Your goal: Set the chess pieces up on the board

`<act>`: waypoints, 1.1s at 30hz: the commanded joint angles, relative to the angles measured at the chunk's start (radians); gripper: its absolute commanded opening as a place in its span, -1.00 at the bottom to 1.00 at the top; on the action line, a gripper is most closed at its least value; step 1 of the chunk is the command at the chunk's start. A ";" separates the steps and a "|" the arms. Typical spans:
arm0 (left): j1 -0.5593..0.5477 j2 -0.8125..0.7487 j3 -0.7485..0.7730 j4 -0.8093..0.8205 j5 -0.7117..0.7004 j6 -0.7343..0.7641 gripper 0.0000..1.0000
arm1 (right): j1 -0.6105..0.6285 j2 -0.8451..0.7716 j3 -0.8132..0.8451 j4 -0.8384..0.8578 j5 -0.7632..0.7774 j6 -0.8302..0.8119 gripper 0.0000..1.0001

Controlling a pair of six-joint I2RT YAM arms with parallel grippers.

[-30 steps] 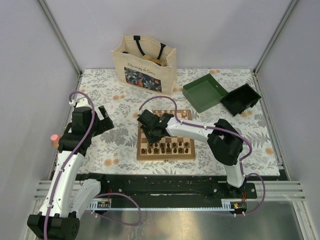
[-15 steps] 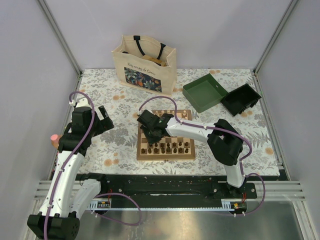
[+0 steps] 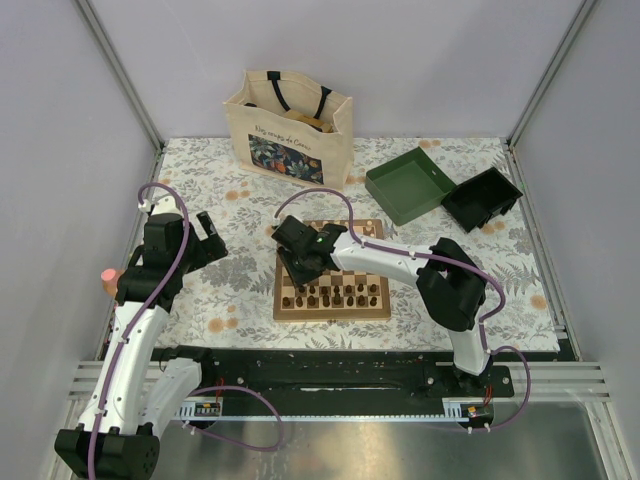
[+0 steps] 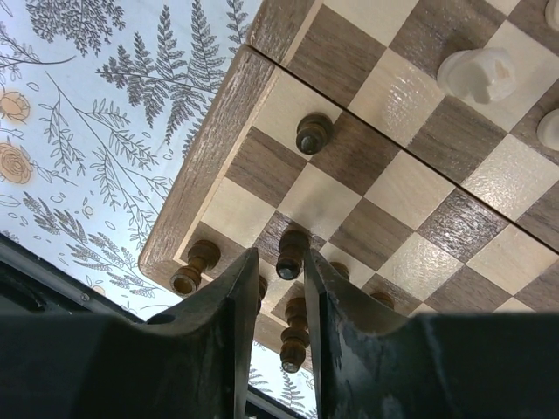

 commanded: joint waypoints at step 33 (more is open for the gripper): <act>0.008 -0.011 -0.006 0.042 0.017 0.010 0.98 | -0.037 0.106 0.217 -0.042 0.056 -0.052 -0.07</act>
